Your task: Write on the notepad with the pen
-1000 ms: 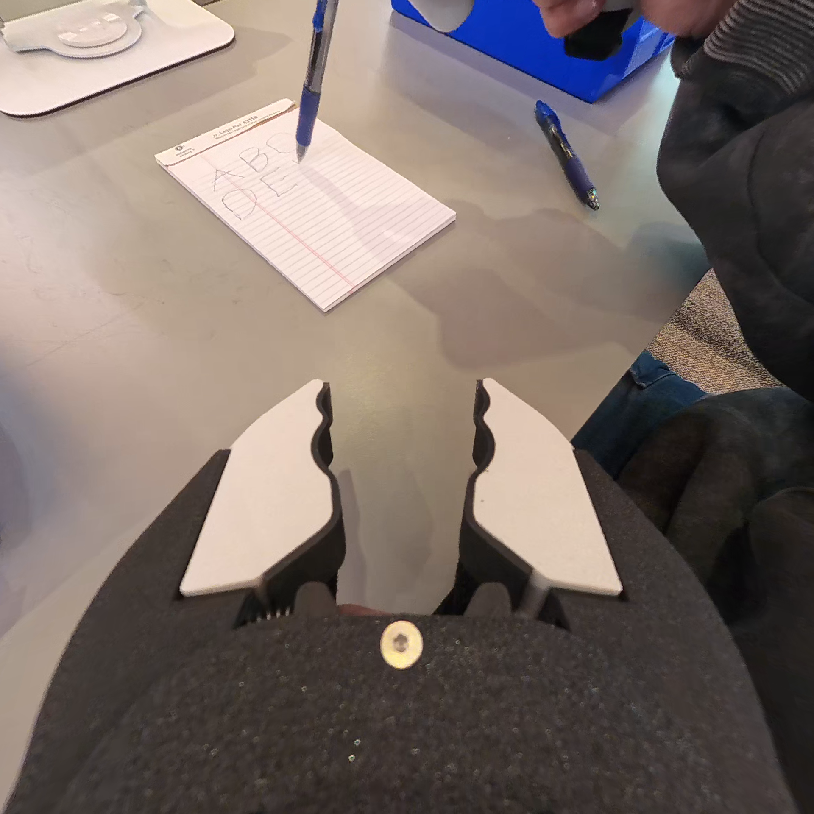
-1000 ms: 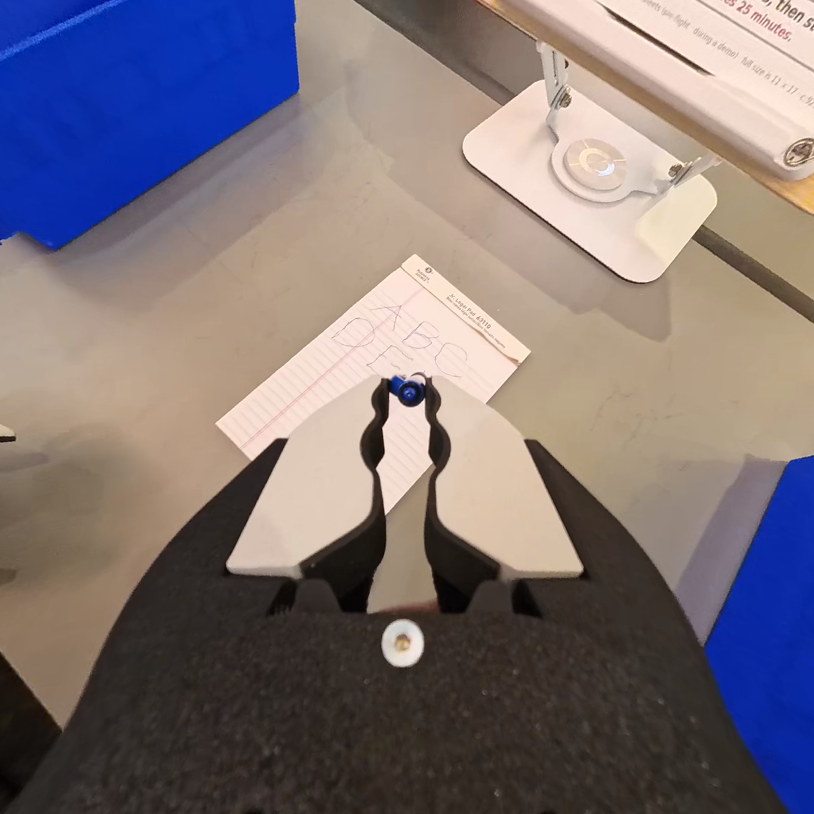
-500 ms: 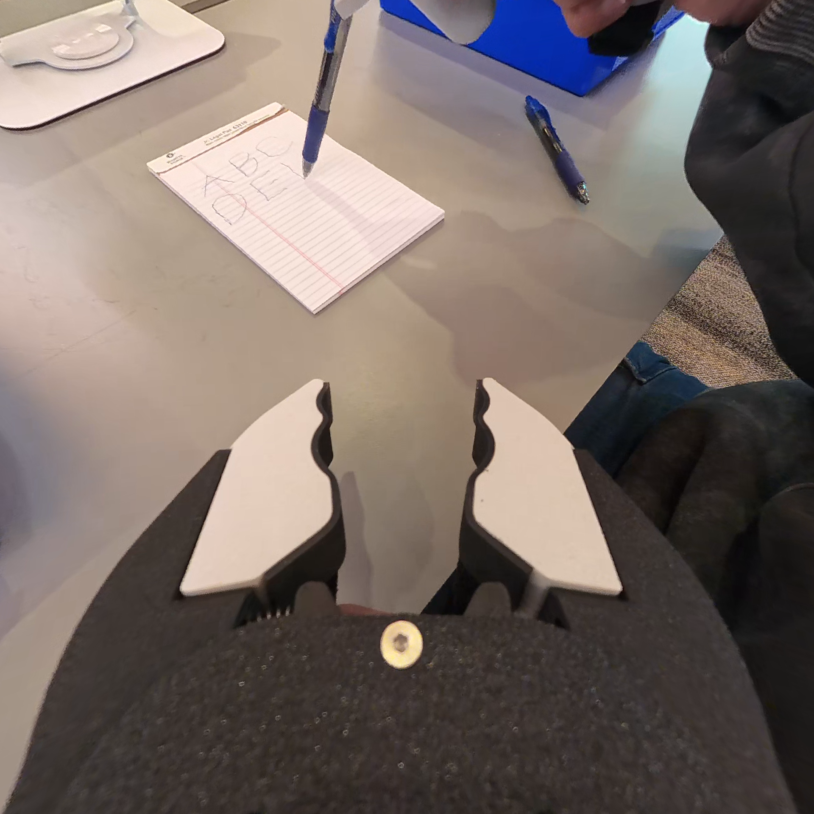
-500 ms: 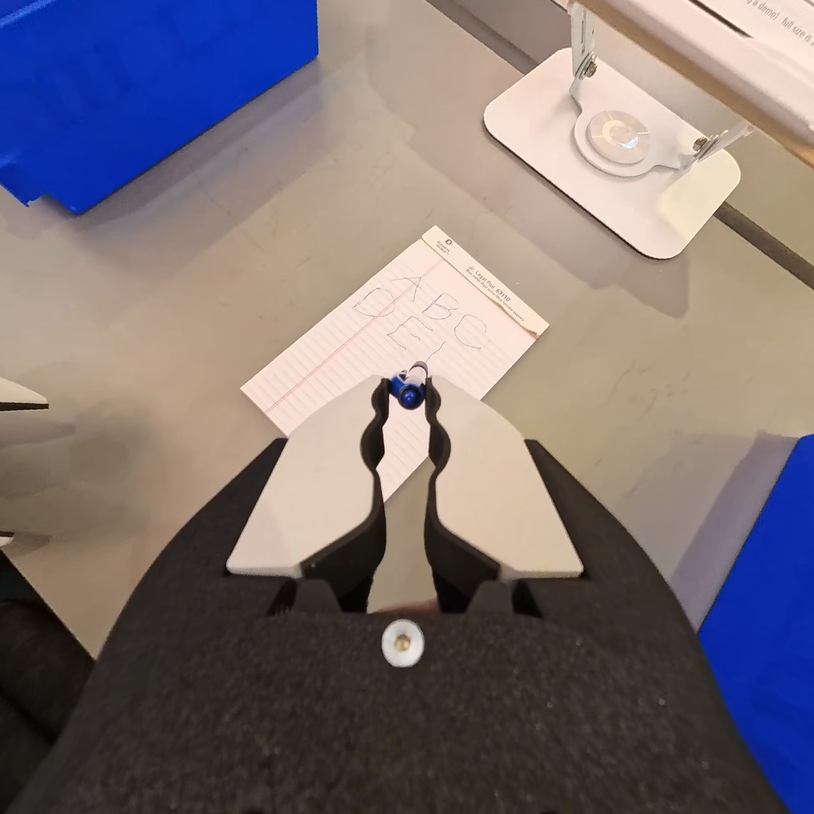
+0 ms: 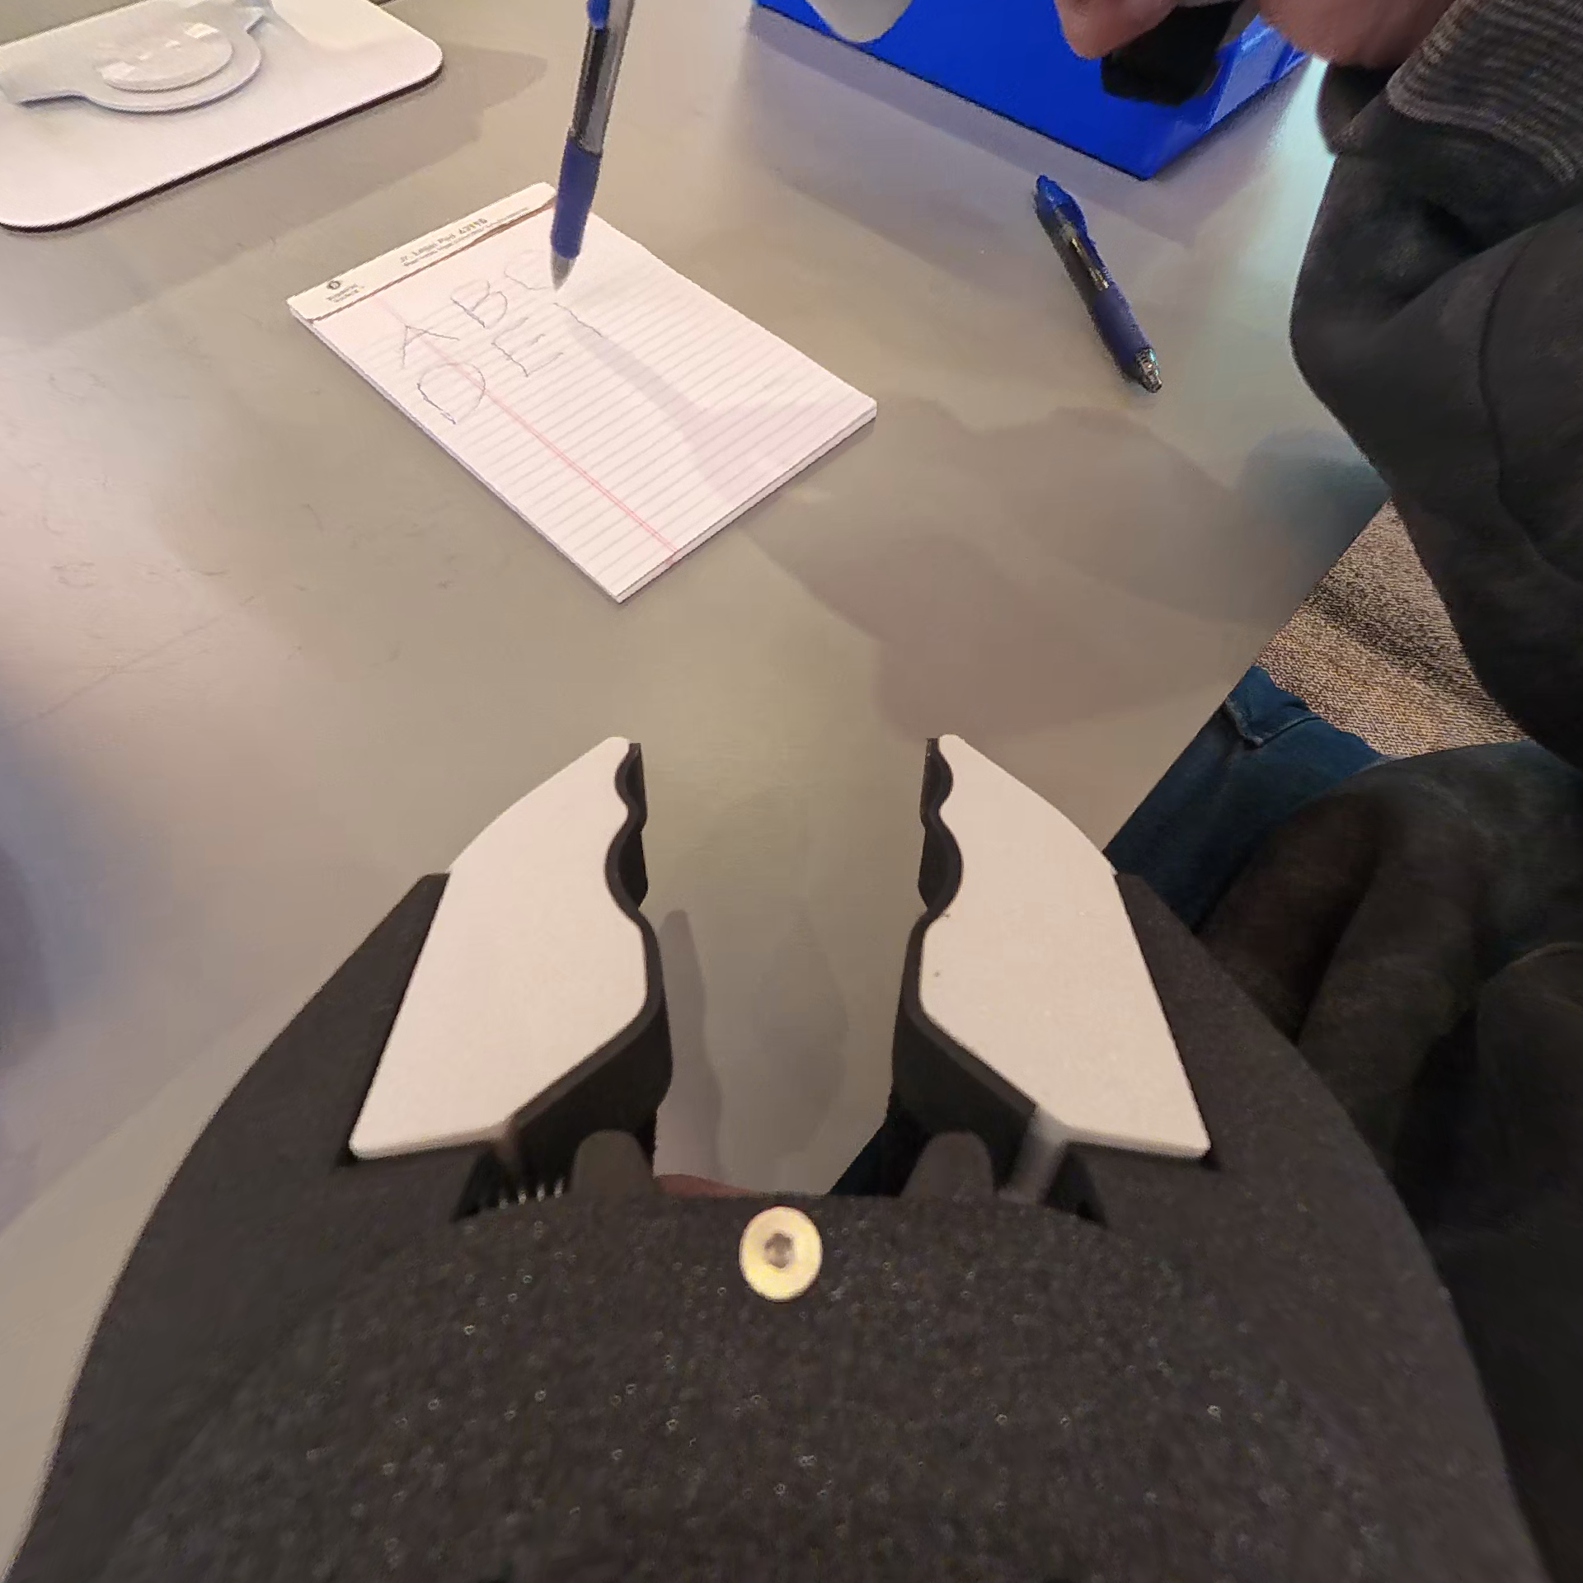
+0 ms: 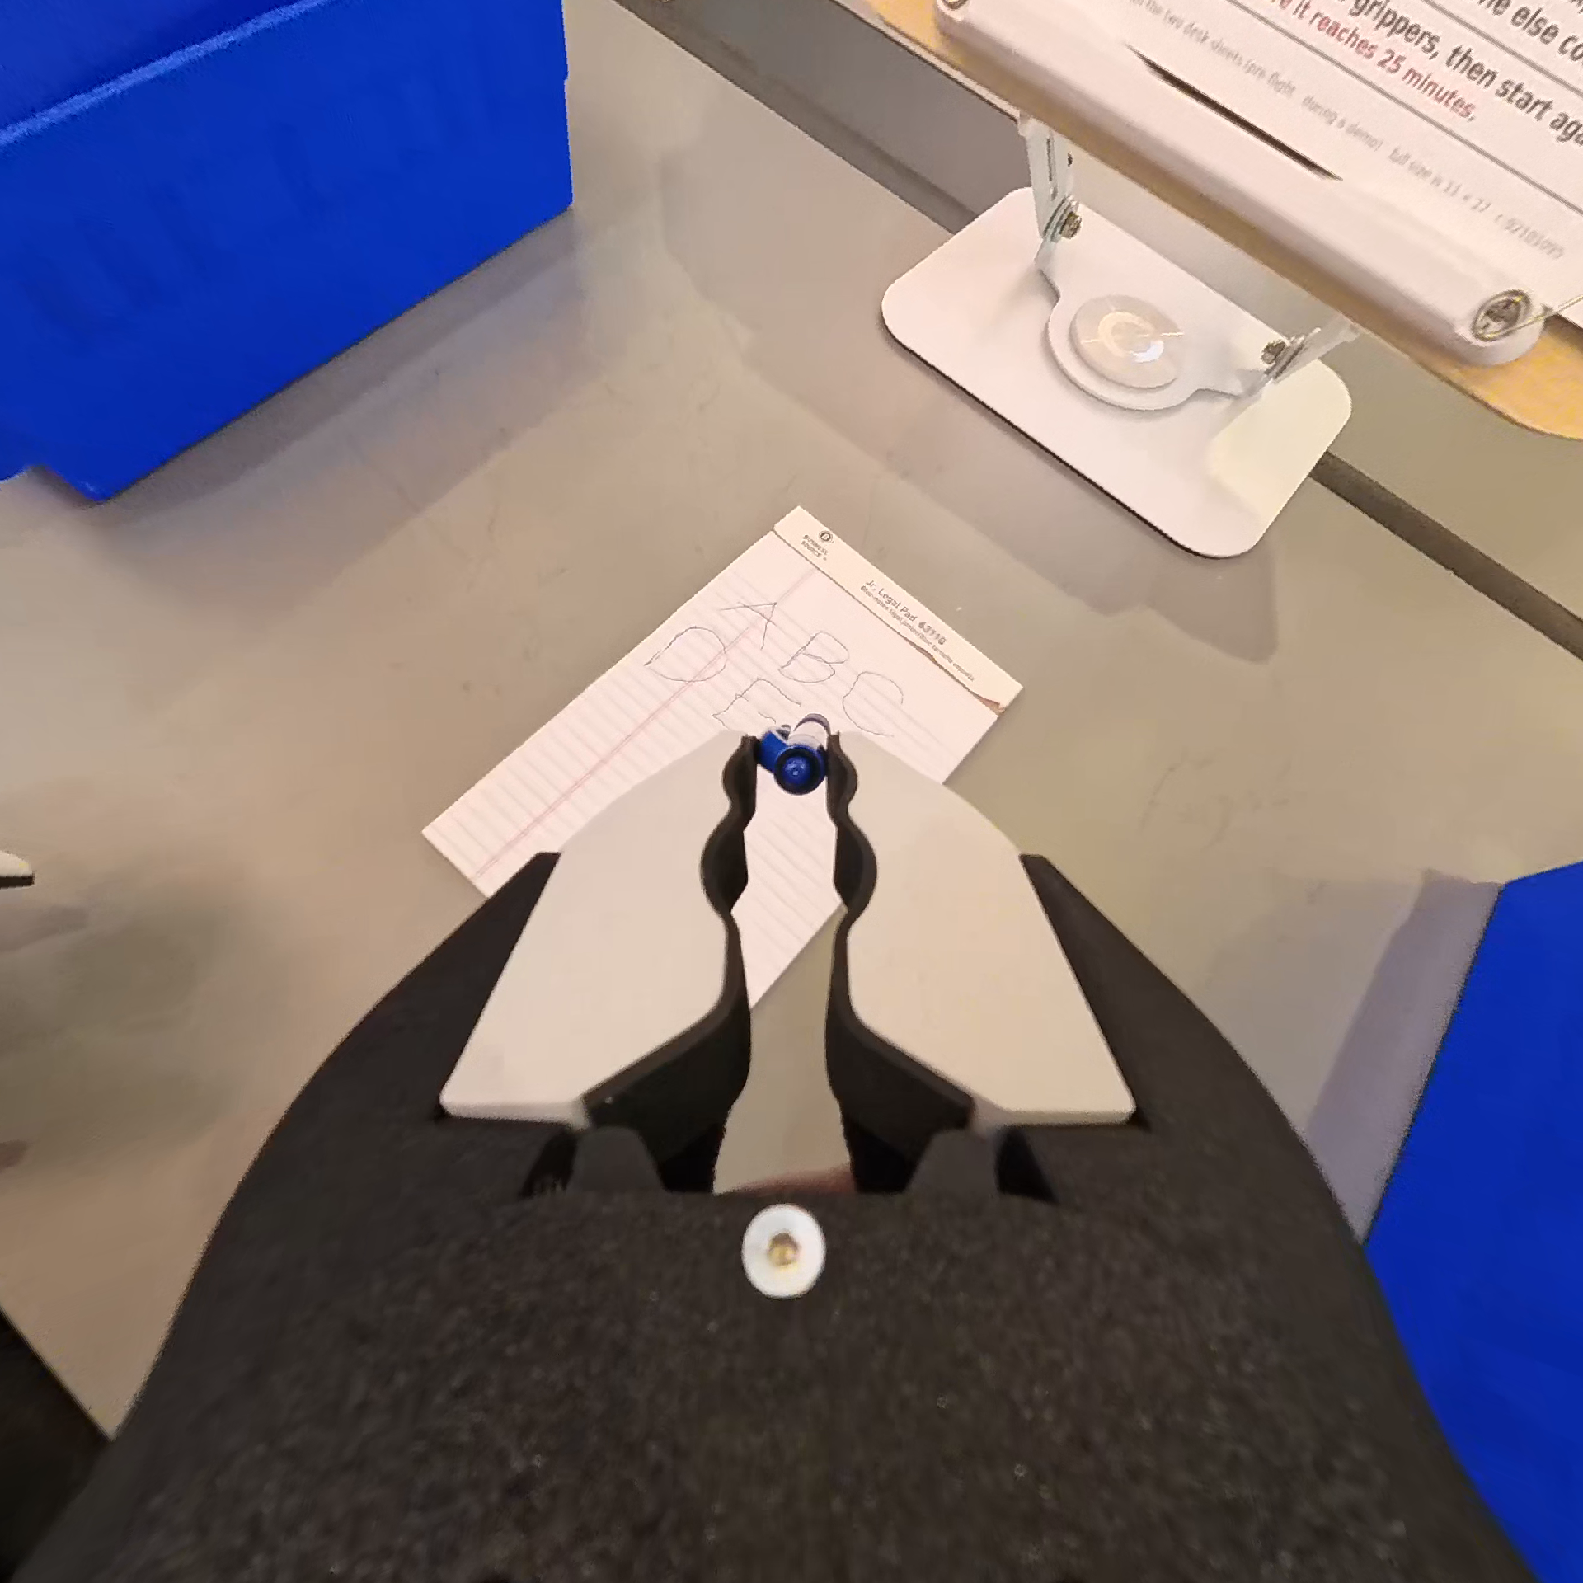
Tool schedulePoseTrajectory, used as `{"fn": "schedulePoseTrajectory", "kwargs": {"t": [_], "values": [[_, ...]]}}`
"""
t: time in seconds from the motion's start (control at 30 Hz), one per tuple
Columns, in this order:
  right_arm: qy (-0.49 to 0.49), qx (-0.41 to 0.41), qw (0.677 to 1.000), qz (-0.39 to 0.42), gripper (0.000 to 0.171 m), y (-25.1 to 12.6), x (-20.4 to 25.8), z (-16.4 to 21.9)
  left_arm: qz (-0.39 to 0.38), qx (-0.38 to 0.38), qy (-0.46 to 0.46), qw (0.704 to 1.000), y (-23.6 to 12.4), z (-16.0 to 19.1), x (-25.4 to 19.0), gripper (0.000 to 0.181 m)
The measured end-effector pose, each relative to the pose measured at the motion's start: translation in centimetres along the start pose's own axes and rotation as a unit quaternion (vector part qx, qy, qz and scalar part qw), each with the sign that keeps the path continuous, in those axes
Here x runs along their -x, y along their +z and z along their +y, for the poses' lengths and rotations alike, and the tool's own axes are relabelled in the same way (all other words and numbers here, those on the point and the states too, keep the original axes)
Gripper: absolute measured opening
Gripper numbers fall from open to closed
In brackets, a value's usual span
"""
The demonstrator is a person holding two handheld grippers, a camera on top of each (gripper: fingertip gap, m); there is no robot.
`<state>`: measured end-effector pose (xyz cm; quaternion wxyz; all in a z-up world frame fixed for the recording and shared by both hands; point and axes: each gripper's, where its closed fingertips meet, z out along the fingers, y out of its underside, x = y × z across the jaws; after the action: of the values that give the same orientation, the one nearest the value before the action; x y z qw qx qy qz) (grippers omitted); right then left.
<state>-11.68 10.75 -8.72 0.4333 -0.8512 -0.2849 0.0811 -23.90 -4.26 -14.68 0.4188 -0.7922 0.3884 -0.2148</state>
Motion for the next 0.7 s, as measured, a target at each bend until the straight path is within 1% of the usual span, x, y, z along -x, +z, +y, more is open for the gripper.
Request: {"fn": "schedulePoseTrajectory", "kwargs": {"t": [0.2, 0.7], "values": [[-0.002, 0.010, 1.000, 0.001, 0.015, 0.7, -0.1, 0.3, 0.000, -0.001, -0.002, 1.000, 0.0, 0.0, 0.2, 0.061], [0.002, 0.036, 0.999, 0.012, 0.015, -0.1, -1.1, 1.5, 0.002, -0.003, 0.002, 1.000, -0.1, -0.2, -0.1, 0.062]]}}
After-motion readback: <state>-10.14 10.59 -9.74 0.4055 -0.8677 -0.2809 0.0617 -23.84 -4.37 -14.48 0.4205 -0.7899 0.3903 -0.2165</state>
